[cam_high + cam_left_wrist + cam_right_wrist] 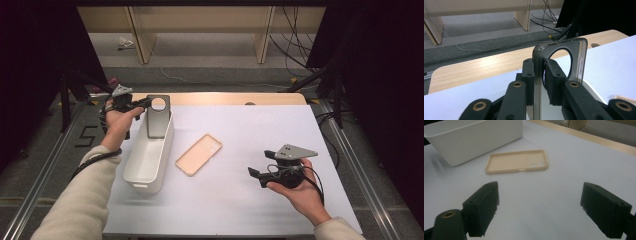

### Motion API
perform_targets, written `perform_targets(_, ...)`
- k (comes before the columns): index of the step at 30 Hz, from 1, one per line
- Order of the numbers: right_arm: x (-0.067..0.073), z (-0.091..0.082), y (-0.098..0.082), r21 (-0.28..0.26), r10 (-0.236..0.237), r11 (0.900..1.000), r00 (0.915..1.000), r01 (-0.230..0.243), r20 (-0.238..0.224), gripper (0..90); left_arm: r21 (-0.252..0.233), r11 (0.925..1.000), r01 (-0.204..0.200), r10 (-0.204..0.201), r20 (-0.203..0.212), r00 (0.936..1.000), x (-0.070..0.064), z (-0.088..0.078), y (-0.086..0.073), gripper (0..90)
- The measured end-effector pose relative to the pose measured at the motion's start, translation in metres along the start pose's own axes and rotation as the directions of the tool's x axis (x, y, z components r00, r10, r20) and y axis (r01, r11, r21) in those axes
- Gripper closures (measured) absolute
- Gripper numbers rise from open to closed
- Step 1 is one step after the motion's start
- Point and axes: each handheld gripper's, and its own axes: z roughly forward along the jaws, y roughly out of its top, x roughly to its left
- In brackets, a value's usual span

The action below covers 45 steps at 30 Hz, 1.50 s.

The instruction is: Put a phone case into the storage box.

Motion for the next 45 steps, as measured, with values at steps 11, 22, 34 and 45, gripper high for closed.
perform_targets(11,0.0,0.0,0.0,0.002,0.0,1.0,1.0,0.0,-0.001,16.1,0.017,0.9999,-0.001,0.002,-0.036,0.9993,-0.001,0.003,0.001,76.4)
perform_targets(22,0.0,0.0,0.0,0.007,-0.002,1.0,1.0,0.002,-0.003,16.1,0.026,0.9997,-0.001,0.002,-0.052,0.9987,-0.003,0.007,0.003,67.2)
perform_targets(34,0.001,0.001,0.0,0.011,-0.005,1.0,1.0,0.005,-0.001,16.1,0.012,0.9972,0.074,-0.072,-0.106,0.9917,-0.005,-0.007,0.005,27.8)
perform_targets(45,0.002,0.002,0.0,0.012,-0.004,1.0,1.0,0.004,-0.002,16.1,0.008,0.9989,0.047,-0.046,-0.067,0.9967,-0.028,-0.047,-0.004,0.0)
